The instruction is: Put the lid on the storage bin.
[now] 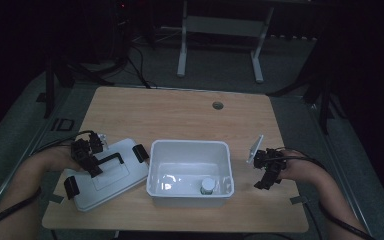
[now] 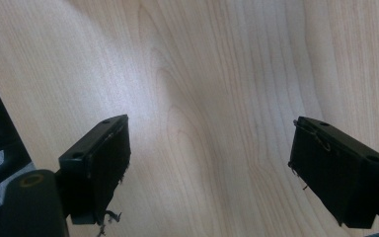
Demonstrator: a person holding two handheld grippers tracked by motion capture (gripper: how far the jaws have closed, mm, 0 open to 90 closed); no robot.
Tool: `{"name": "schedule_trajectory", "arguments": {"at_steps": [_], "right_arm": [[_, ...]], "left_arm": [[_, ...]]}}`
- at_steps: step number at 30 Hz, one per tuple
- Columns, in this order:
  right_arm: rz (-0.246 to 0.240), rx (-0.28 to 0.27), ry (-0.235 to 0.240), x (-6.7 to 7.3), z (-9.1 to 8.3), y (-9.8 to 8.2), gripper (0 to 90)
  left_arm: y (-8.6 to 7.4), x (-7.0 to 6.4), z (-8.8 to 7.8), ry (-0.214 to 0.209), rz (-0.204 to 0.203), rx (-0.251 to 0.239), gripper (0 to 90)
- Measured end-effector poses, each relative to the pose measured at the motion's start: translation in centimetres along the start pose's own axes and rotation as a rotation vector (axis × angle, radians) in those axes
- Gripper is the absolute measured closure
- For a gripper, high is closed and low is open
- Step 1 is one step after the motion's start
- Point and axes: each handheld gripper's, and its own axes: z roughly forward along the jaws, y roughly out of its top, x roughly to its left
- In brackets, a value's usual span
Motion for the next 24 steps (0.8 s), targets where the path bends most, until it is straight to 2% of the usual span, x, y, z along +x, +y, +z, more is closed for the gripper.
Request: {"name": "schedule_trajectory", "arguments": {"at_steps": [3, 4, 8, 14, 15, 19, 24], "right_arm": [[0.0, 0.003, -0.001, 0.0, 0.0, 0.1, 17.1], [-0.002, 0.003, -0.002, 0.1, 0.0, 0.1, 17.1], [-0.002, -0.01, 0.013, 0.2, -0.1, 0.2, 17.1], [-0.006, 0.01, 0.009, 0.2, 0.0, 0.1, 17.1], [-0.005, 0.01, 0.009, 0.2, 0.0, 0.1, 17.1], [-0.005, 0.013, 0.01, 0.3, 0.1, 0.0, 17.1], [-0.008, 0.013, 0.007, 0.2, 0.1, 0.0, 17.1]], "left_arm": [[0.1, 0.1, 0.0, 0.012, 0.0, 0.022, 55.6], [0.1, 0.3, 0.1, 0.017, 0.001, 0.043, 55.6], [0.3, 0.6, 0.4, -0.002, 0.007, 0.074, 60.4], [0.5, 1.1, 0.9, -0.03, 0.008, 0.084, 68.7], [0.6, 1.2, 1.0, -0.04, 0.003, 0.099, 68.7], [0.7, 1.2, 0.9, -0.046, 0.015, 0.125, 73.8], [0.6, 1.1, 0.7, -0.052, 0.023, 0.122, 77.9]]}}
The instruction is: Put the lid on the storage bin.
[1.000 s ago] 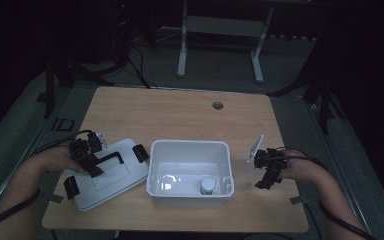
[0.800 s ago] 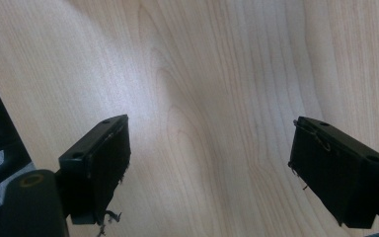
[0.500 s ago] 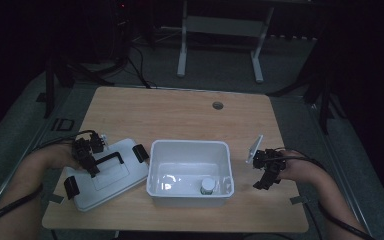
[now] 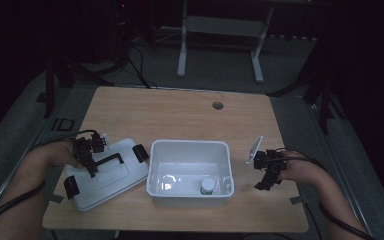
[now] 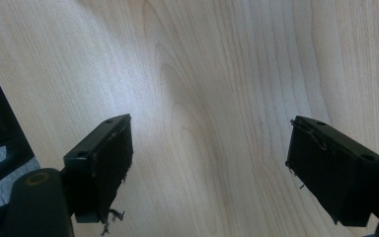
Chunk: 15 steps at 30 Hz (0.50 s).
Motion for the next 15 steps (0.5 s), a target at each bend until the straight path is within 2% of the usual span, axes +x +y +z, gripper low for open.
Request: {"name": "schedule_trajectory", "arguments": {"at_steps": [4, 6, 9, 15], "right_arm": [[0.006, 0.001, 0.003, 0.0, 0.0, 0.0, 17.1], [0.005, 0.006, 0.004, 0.1, 0.1, 0.0, 17.1], [0.007, 0.01, 0.005, 0.1, 0.1, 0.0, 17.2], [0.006, 0.006, 0.002, 0.1, 0.0, 0.0, 17.1]], "left_arm": [[-0.1, 0.0, 0.2, -0.025, -0.01, -0.022, 81.9], [-0.2, 0.0, 0.1, -0.027, -0.023, -0.041, 82.9], [-0.3, -0.1, 0.0, -0.024, -0.014, -0.045, 83.6], [-0.5, -0.1, -0.9, -0.012, -0.036, -0.047, 83.8]]}}
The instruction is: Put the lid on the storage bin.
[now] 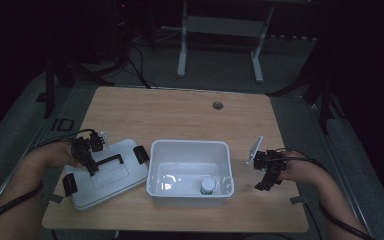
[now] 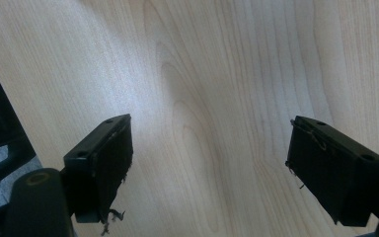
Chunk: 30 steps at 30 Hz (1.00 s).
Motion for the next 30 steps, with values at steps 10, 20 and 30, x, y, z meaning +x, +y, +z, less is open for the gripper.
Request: {"name": "schedule_trajectory", "arguments": {"at_steps": [10, 20, 30], "right_arm": [[0.008, -0.015, 0.003, 0.1, -0.2, -0.2, 17.1], [0.012, -0.022, -0.002, 0.1, -0.4, -0.3, 17.1], [0.013, -0.025, 0.008, 0.2, -0.5, -0.5, 17.1]], "left_arm": [[-1.5, -0.9, -3.0, 0.029, -0.004, -0.014, 83.9], [-2.5, -1.8, -6.0, 0.049, -0.002, -0.032, 83.9], [-2.8, -2.8, -8.9, 0.088, 0.006, -0.045, 83.9]]}}
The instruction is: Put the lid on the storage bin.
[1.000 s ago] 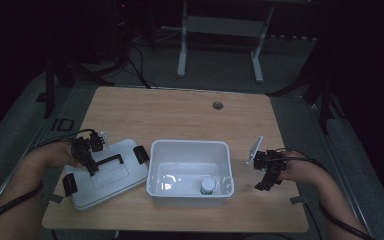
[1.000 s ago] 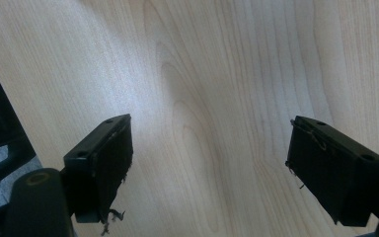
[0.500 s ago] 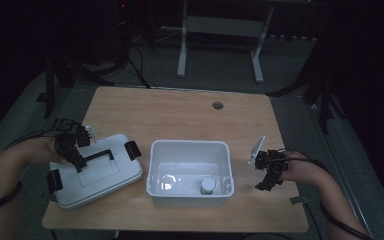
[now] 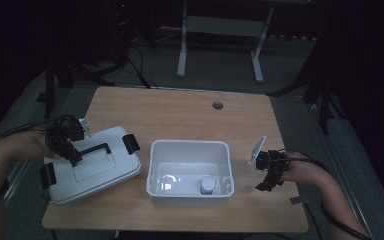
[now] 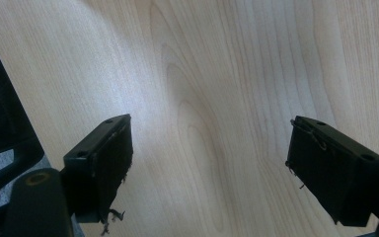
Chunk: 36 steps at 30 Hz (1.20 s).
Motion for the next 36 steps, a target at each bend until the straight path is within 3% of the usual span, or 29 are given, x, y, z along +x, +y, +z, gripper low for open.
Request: {"name": "schedule_trajectory", "arguments": {"at_steps": [13, 23, 29, 30, 36], "right_arm": [[-0.006, 0.0, 0.009, 0.2, 0.1, 0.1, 17.1], [-0.003, 0.004, 0.009, 0.1, 0.2, 0.0, 17.1], [-0.007, 0.001, 0.008, 0.2, 0.2, 0.1, 17.1], [-0.008, -0.001, 0.007, 0.2, 0.1, 0.1, 17.1], [-0.005, 0.007, 0.007, 0.1, 0.2, 0.0, 17.1]], "left_arm": [[0.6, -1.0, -3.0, 0.022, 0.019, -0.008, 83.9], [1.5, -1.6, -5.2, 0.032, 0.042, -0.057, 84.0], [3.0, -2.5, -6.4, 0.047, 0.077, -0.071, 83.9], [3.9, -2.9, -6.7, 0.047, 0.099, -0.082, 83.9], [6.1, -3.7, -6.9, 0.052, 0.14, -0.092, 83.9]]}}
